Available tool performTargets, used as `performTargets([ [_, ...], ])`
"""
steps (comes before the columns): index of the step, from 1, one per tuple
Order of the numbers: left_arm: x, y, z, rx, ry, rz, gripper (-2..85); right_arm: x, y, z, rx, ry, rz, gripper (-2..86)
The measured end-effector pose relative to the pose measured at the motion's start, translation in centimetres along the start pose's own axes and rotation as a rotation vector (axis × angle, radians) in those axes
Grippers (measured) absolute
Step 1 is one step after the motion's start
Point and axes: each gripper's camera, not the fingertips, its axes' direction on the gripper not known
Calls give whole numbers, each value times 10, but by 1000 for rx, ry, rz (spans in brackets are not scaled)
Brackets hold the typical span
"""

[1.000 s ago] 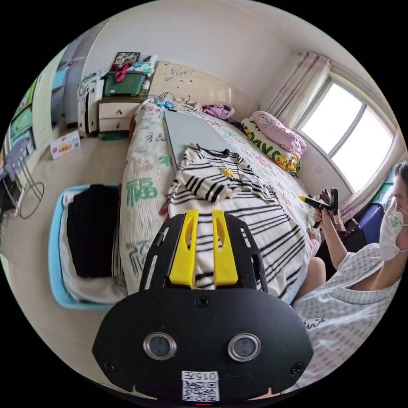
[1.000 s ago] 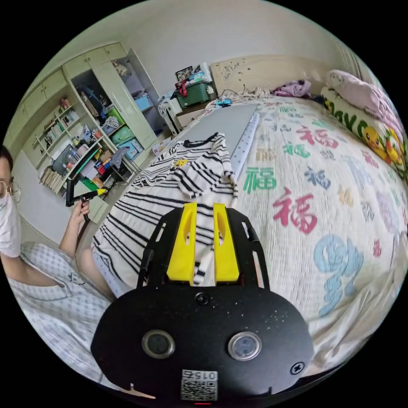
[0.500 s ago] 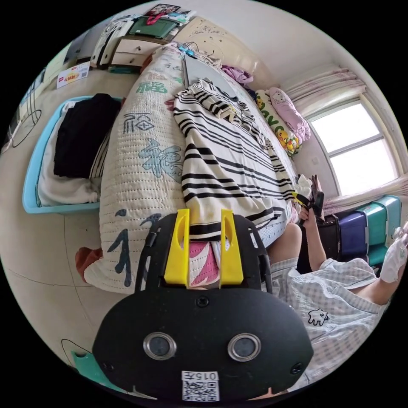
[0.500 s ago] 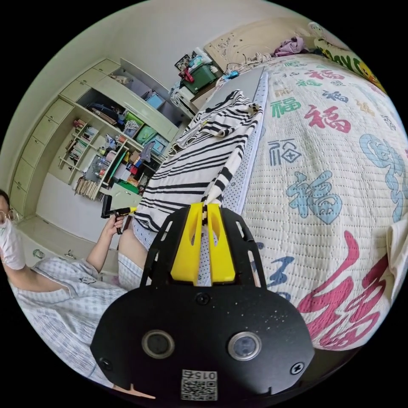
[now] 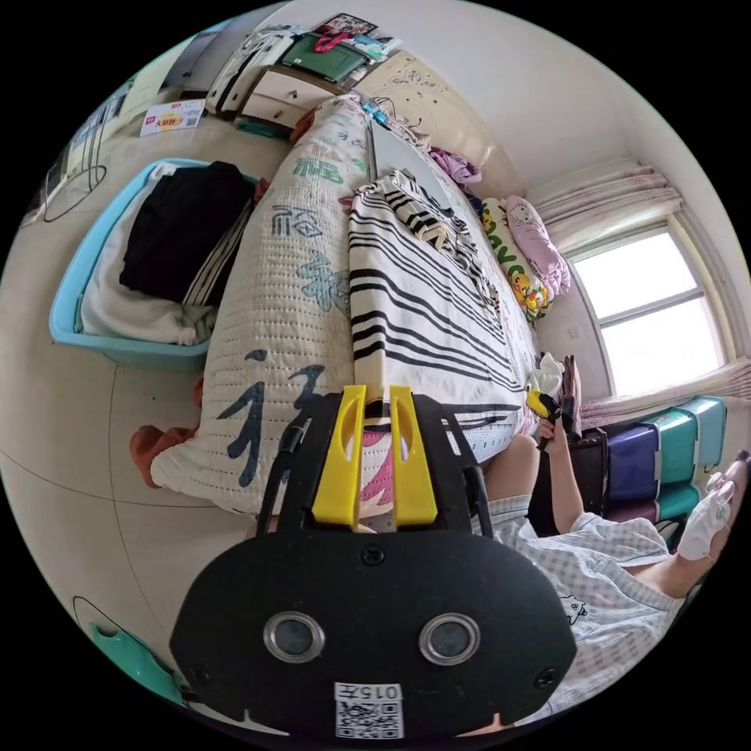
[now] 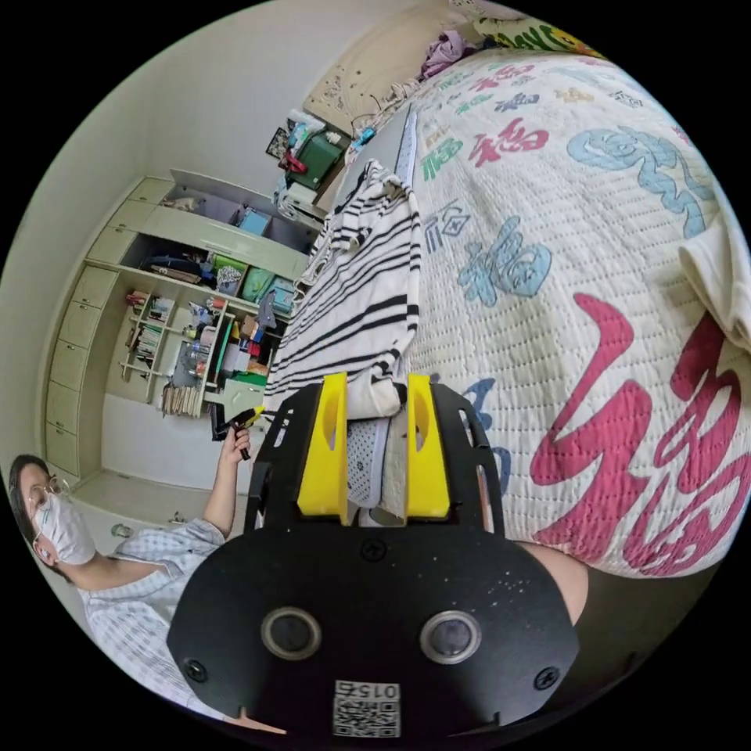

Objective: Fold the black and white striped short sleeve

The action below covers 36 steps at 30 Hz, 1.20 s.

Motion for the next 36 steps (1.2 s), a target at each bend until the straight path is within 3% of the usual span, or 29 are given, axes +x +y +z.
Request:
performTargets([
  [5, 7, 3, -3, 5, -31, 31, 7, -43, 27, 2, -13, 10, -214, 57],
  [12, 30, 8, -31, 104, 27, 107, -2, -51, 53, -21, 39, -99, -146, 31],
  [14, 32, 8, -29, 81, -33, 95, 2, -41, 61, -23, 79, -64, -100, 44],
  [19, 23, 4, 0, -56, -76, 47, 28, -18, 70, 50, -105, 55, -17, 97],
  [22, 25, 2, 3, -59, -58, 38, 12, -24, 75, 80, -128, 178, -28, 67],
  [28, 64, 13, -9, -4, -133, 135, -2, -34, 110, 101, -90, 227, -86, 18],
  [33, 81, 17, 20, -120, -204, 160, 5, -24, 136, 154, -170, 335, -104, 25],
  [36, 75, 19, 19, -98, -124, 90, 18, -11, 146, 174, -182, 346, -88, 49],
])
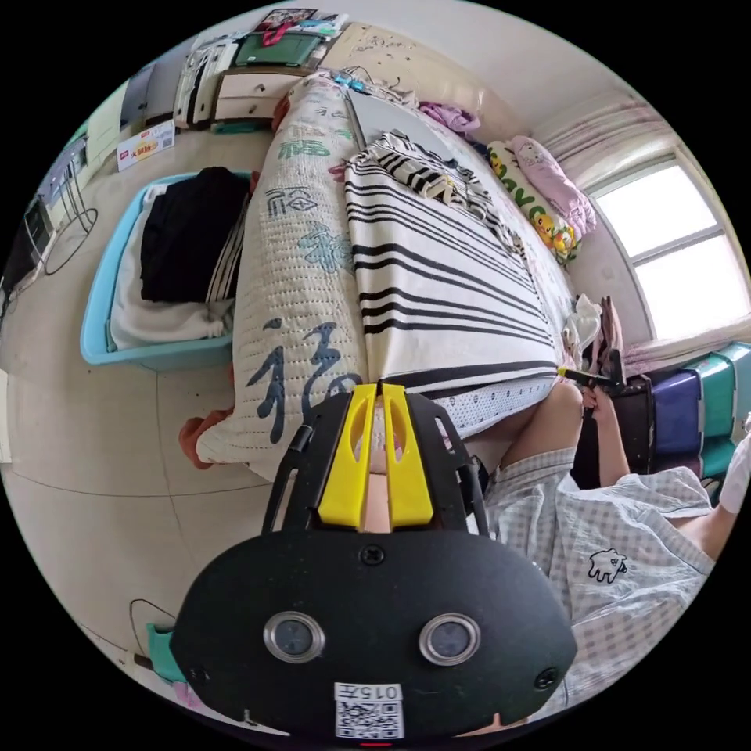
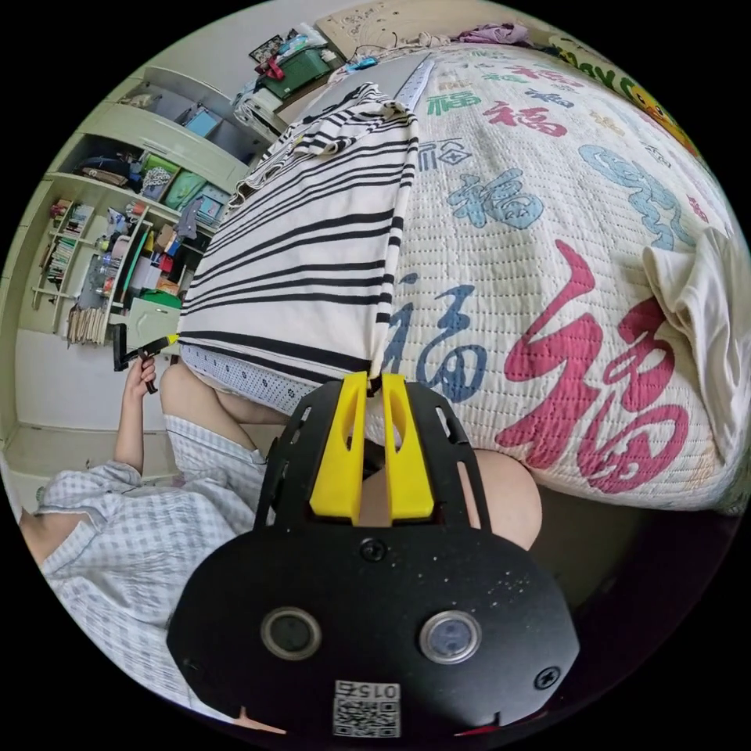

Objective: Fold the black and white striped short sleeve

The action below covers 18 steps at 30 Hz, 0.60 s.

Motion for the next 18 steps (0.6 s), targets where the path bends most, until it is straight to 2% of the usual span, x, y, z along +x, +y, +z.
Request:
performTargets([
  [1, 1, 0, -4, 8, -3, -8, 23, 1, 4, -3, 30, 39, 8, 56],
  [4, 34, -10, -32, 82, -262, 25, 44, -14, 2, -20, 114, 170, -59, 66],
  [6, 87, -42, -41, 156, -383, 180, 59, -38, -19, -24, 172, 233, -150, 72],
  [10, 183, -117, -3, 201, -404, 511, 81, -117, -108, 16, 309, 268, -449, 91],
  [12, 235, -170, 55, 170, -429, 683, 89, -145, -155, 53, 302, 252, -551, 98],
  [16, 271, -234, 130, 142, -426, 773, 89, -162, -255, 140, 223, 231, -602, 127],
  [18, 269, -271, 176, -4, -443, 748, 99, -155, -285, 168, 193, 271, -593, 132],
])
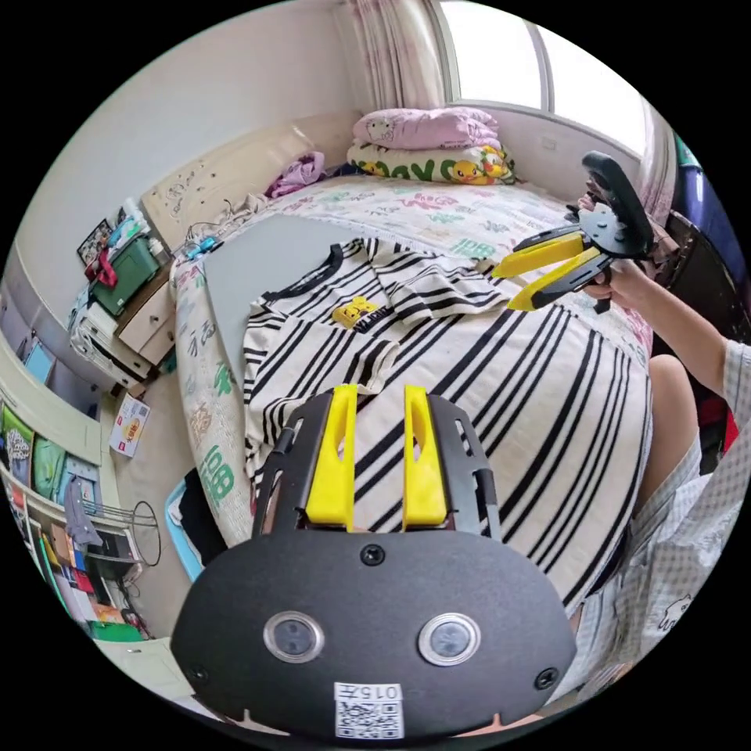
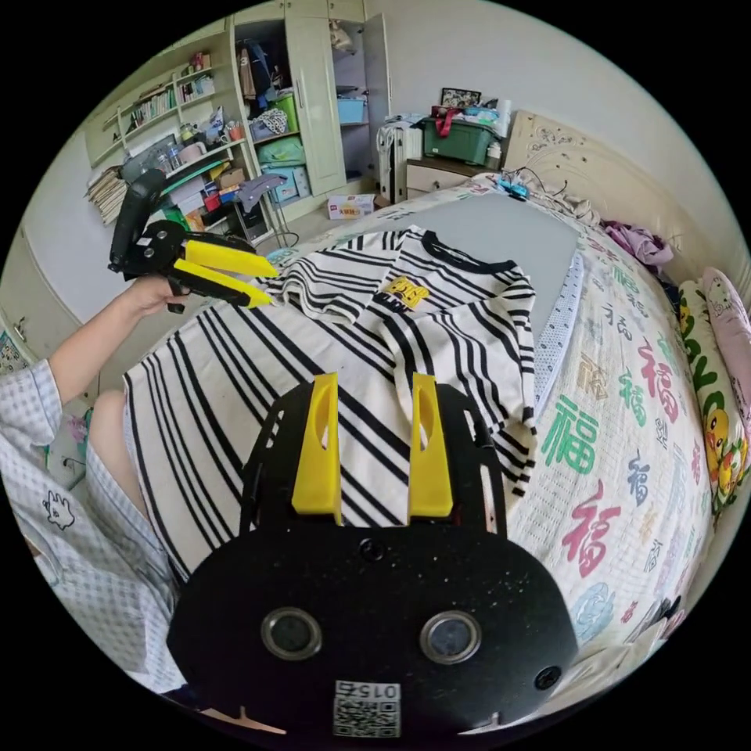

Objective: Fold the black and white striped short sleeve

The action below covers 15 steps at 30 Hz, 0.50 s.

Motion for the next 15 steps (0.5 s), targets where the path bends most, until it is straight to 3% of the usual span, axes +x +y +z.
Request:
performTargets([
  [4, -4, -19, 37, -50, -36, 7, 96, 18, -28, 69, -150, 96, -59, 132],
  [9, -3, -34, 45, -19, -28, 14, 43, 64, -53, 88, -152, 99, 15, 60],
  [13, -45, -25, 15, 107, -19, -117, 23, 154, -60, 45, -4, 85, 167, 32],
  [15, -103, -2, -9, 215, -83, -311, 21, 221, -54, 17, 92, 138, 320, 30],
])
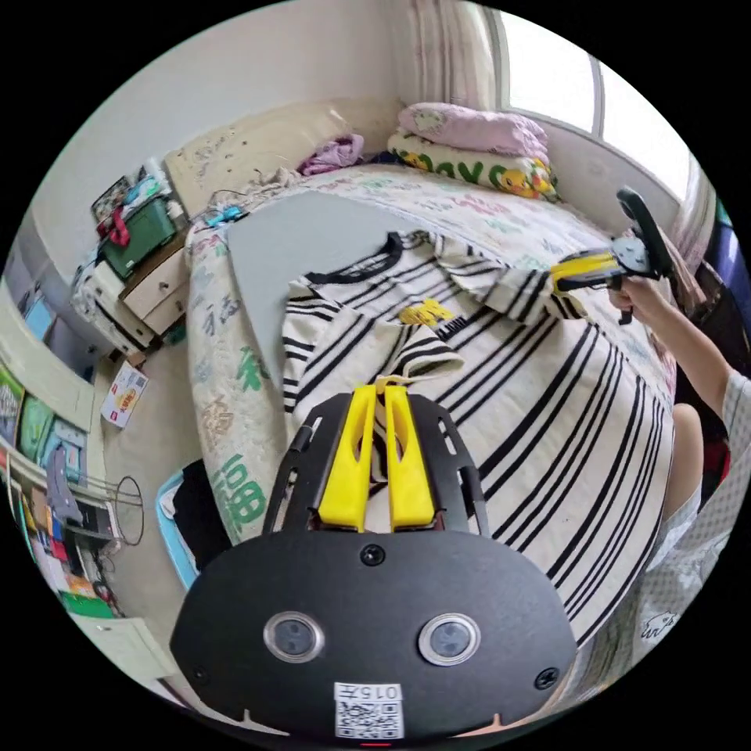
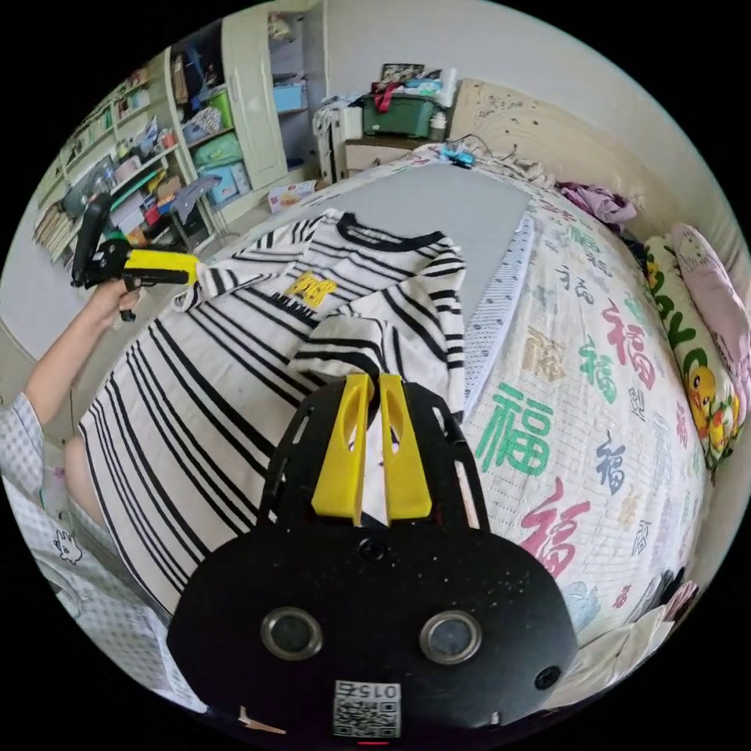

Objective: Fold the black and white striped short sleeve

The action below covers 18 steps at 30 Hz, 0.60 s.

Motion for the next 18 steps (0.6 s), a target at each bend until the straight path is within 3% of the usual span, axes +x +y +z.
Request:
performTargets([
  [3, -83, 17, 6, -1, -209, -296, 26, 125, -18, 9, 12, 117, 317, 37],
  [6, -127, 43, 31, -151, -222, -479, 51, 218, -17, 42, -142, 138, 571, 69],
  [7, -127, 47, 31, -145, -228, -487, 58, 235, -16, 38, -112, 145, 607, 83],
  [11, -100, 41, 33, -65, -243, -365, 52, 237, -46, 24, -1, 117, 508, 80],
  [18, -45, -43, 96, -52, -43, -230, 31, 166, -180, 64, -12, -55, 152, 52],
])
